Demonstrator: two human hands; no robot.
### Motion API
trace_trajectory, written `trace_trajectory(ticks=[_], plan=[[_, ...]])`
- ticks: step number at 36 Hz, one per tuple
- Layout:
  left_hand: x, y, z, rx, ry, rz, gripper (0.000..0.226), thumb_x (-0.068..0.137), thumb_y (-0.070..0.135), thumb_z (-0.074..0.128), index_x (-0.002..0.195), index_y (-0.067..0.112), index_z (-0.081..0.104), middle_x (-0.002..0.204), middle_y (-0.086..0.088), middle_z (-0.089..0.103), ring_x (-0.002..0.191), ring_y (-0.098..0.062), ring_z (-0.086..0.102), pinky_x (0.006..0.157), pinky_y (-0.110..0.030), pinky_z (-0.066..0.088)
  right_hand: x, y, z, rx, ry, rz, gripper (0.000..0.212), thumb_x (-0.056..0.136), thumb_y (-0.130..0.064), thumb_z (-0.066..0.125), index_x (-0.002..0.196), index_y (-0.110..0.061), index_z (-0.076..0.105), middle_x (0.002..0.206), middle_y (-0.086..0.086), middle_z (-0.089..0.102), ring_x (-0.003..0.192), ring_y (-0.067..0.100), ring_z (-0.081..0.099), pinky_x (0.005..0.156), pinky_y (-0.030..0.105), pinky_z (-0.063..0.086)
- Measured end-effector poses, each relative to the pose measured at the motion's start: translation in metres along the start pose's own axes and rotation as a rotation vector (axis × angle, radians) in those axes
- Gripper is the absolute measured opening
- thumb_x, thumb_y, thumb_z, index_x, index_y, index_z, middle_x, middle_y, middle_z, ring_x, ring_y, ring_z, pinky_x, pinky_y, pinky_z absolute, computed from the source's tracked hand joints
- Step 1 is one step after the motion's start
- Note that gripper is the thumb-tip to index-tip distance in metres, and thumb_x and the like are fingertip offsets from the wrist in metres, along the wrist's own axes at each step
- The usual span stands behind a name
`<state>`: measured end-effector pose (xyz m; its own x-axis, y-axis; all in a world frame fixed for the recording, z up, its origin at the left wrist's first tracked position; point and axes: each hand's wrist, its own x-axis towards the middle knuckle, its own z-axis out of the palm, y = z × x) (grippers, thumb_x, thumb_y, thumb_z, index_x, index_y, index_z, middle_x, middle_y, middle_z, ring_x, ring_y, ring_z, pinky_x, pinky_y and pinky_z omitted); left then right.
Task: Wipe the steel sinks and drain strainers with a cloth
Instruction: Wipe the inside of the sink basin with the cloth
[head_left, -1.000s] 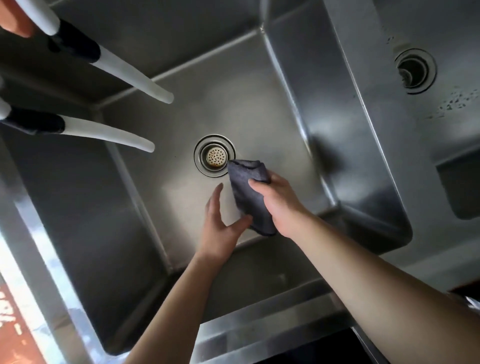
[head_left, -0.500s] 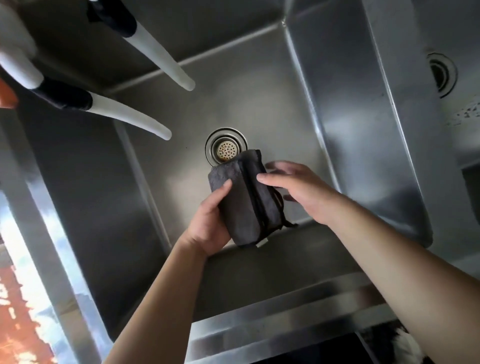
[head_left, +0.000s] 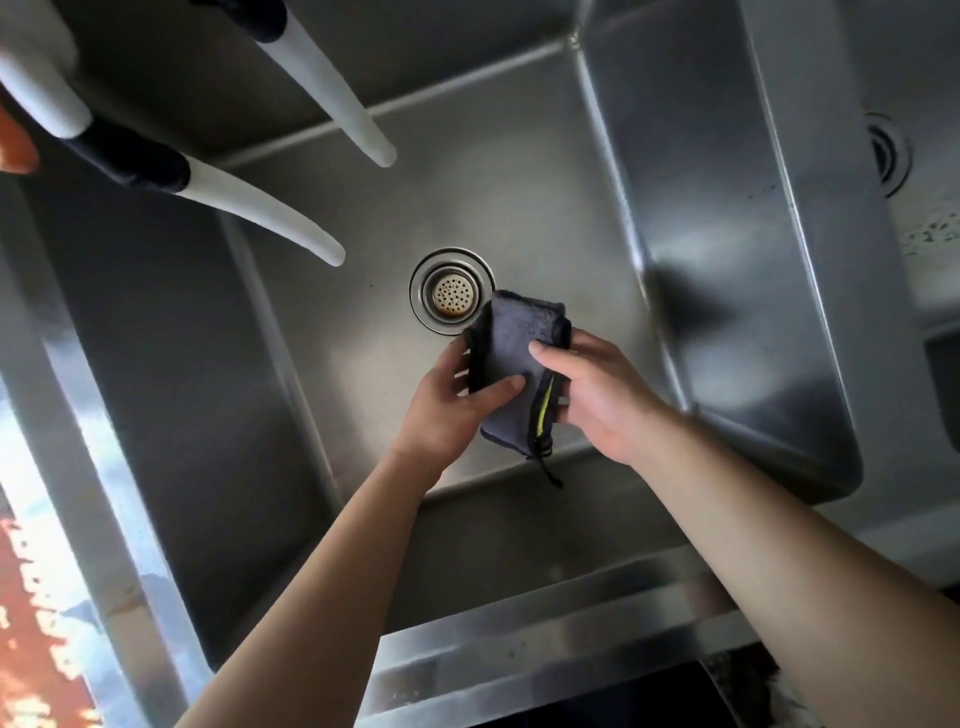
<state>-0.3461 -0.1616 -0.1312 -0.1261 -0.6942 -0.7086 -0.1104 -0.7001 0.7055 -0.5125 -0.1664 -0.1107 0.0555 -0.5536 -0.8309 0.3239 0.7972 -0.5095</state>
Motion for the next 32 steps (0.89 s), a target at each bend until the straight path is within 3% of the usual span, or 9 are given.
trace_trajectory(ticks=[5, 9, 12, 15, 20, 24, 26, 28, 32], plan=[[0.005, -0.006, 0.002, -0.086, 0.022, -0.016, 0.039, 0.077, 0.026, 0.081, 0.109, 0.045, 0.068, 0.106, 0.002, 0.075, 0.096, -0.016, 0.073, 0.081, -0.032, 0.060, -0.001, 0.002, -0.007, -0.003, -0.013, -0.005, 0.016, 0.096, -0.015, 0.063, 0.110, -0.016, 0.069, 0.097, 0.010, 0.076, 0.082, 0.024, 0.074, 0.063, 0.041, 0.059], [0.010, -0.014, -0.003, -0.084, 0.160, -0.047, 0.023, 0.092, 0.010, 0.067, 0.102, 0.030, 0.073, 0.092, -0.002, 0.076, 0.084, -0.017, 0.070, 0.081, -0.040, 0.059, 0.000, 0.001, -0.020, -0.027, 0.040, 0.018, 0.016, 0.096, -0.016, 0.063, 0.111, -0.018, 0.068, 0.099, 0.006, 0.077, 0.086, 0.023, 0.074, 0.066, 0.041, 0.059], [0.012, -0.014, -0.012, -0.079, 0.217, -0.091, 0.020, 0.095, 0.006, 0.063, 0.101, 0.022, 0.073, 0.096, -0.010, 0.074, 0.090, -0.031, 0.069, 0.076, -0.048, 0.061, -0.001, -0.001, -0.031, -0.081, 0.034, 0.042, 0.017, 0.096, -0.015, 0.063, 0.111, -0.018, 0.068, 0.103, 0.008, 0.076, 0.088, 0.027, 0.073, 0.072, 0.044, 0.057], [0.013, -0.009, -0.020, -0.063, 0.199, -0.112, 0.021, 0.095, 0.007, 0.063, 0.105, 0.022, 0.072, 0.095, -0.008, 0.073, 0.088, -0.026, 0.070, 0.060, -0.036, 0.060, -0.001, -0.004, -0.039, -0.120, 0.048, 0.056, 0.017, 0.096, -0.014, 0.063, 0.112, -0.018, 0.068, 0.106, 0.009, 0.076, 0.094, 0.031, 0.073, 0.074, 0.045, 0.056], [0.015, 0.004, -0.024, 0.009, 0.165, -0.086, 0.026, 0.096, 0.006, 0.061, 0.116, 0.017, 0.072, 0.104, -0.013, 0.071, 0.094, -0.027, 0.070, 0.060, -0.034, 0.060, 0.002, -0.004, -0.036, -0.141, 0.093, 0.048, 0.017, 0.097, -0.015, 0.063, 0.112, -0.019, 0.068, 0.104, 0.006, 0.076, 0.096, 0.030, 0.073, 0.083, 0.053, 0.058], [0.009, 0.016, -0.004, 0.141, 0.179, 0.025, 0.026, 0.093, 0.008, 0.063, 0.106, 0.028, 0.074, 0.089, 0.003, 0.070, 0.082, -0.027, 0.069, 0.068, -0.047, 0.063, 0.005, -0.003, -0.011, -0.108, 0.131, 0.019, 0.019, 0.096, -0.022, 0.063, 0.115, -0.021, 0.068, 0.106, 0.004, 0.075, 0.101, 0.027, 0.071, 0.089, 0.054, 0.054], [0.002, 0.021, 0.013, 0.319, 0.172, 0.144, 0.025, 0.090, 0.013, 0.061, 0.105, 0.029, 0.073, 0.090, -0.002, 0.073, 0.084, -0.031, 0.069, 0.078, -0.045, 0.060, 0.006, -0.003, 0.004, -0.035, 0.100, 0.047, 0.026, 0.095, -0.035, 0.062, 0.117, -0.022, 0.067, 0.104, 0.003, 0.075, 0.098, 0.026, 0.071, 0.085, 0.046, 0.057], [-0.006, 0.021, 0.028, 0.547, 0.190, 0.244, 0.028, 0.089, 0.016, 0.058, 0.109, 0.030, 0.070, 0.095, -0.006, 0.072, 0.086, -0.030, 0.067, 0.078, -0.040, 0.055, 0.006, -0.004, 0.017, 0.028, 0.064, 0.058, 0.030, 0.092, -0.042, 0.064, 0.113, -0.021, 0.069, 0.094, 0.002, 0.076, 0.085, 0.022, 0.072, 0.070, 0.034, 0.058], [-0.008, 0.020, 0.037, 0.659, 0.220, 0.204, 0.035, 0.091, 0.014, 0.054, 0.121, 0.030, 0.066, 0.097, -0.003, 0.064, 0.089, -0.026, 0.063, 0.076, -0.036, 0.051, 0.005, -0.002, 0.028, 0.067, 0.092, -0.006, 0.022, 0.092, -0.029, 0.068, 0.109, -0.016, 0.069, 0.087, 0.008, 0.073, 0.071, 0.021, 0.071, 0.054, 0.026, 0.054]])
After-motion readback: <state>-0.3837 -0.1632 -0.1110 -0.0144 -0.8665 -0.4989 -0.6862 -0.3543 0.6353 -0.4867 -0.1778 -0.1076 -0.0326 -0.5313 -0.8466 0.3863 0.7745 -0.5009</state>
